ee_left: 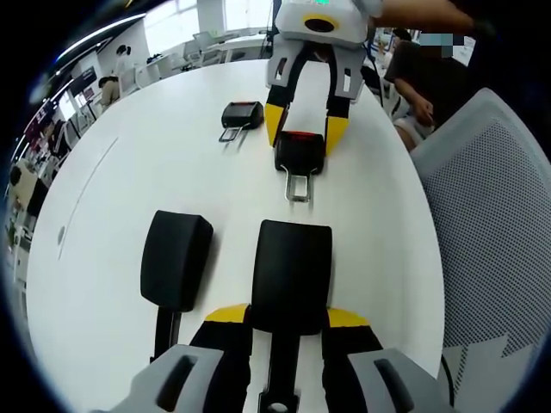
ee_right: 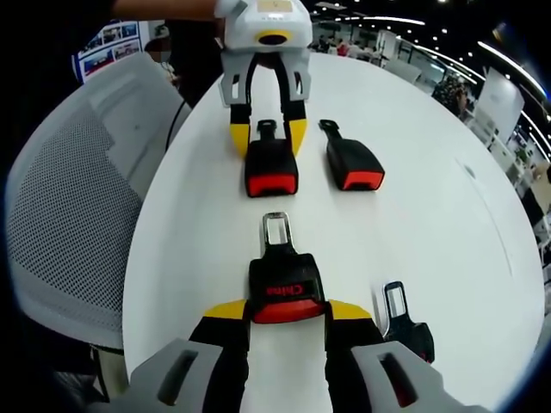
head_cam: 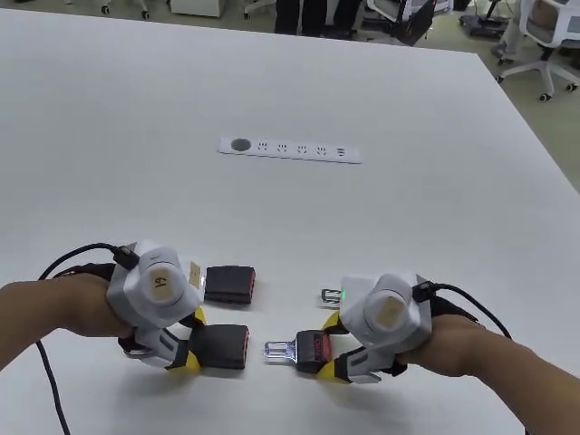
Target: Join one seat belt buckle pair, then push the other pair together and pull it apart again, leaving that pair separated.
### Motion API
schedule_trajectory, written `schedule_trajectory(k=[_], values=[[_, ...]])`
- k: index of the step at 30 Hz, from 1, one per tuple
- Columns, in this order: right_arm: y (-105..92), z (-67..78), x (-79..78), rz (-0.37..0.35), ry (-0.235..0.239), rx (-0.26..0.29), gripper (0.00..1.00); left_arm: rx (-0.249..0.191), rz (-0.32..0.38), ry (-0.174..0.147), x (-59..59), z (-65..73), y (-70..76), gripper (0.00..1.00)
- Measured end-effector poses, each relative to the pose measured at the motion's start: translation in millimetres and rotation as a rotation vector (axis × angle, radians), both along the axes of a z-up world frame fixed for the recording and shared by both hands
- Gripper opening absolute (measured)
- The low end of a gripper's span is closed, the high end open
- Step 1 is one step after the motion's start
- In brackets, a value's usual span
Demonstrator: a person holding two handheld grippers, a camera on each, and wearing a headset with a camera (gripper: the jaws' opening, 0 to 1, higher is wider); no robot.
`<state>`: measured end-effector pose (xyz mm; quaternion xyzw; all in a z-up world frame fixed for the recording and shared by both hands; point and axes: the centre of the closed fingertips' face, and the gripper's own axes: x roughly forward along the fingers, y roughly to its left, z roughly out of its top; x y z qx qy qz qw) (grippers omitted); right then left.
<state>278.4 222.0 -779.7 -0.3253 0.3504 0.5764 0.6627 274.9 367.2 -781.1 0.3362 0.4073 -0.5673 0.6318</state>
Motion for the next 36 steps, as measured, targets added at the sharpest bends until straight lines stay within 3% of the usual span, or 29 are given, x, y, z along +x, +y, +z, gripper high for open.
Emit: schedule_trajectory(k=[13, 28, 36], values=[[-22.3, -2.2, -0.5, -0.021, 0.006, -0.018, 0.30, 0.003, -0.009, -0.005, 0.1, -0.3, -0.2, 0.32], [-25.8, -2.6, -1.2, -0.026, 0.011, -0.018, 0.31, 0.003, -0.023, -0.017, -1.8, 1.8, -2.3, 0.33], [-26.3, 4.1, -4.4, -0.016, -0.001, -0.016, 0.35, 0.011, -0.031, -0.051, -1.3, 5.8, -4.5, 0.38]])
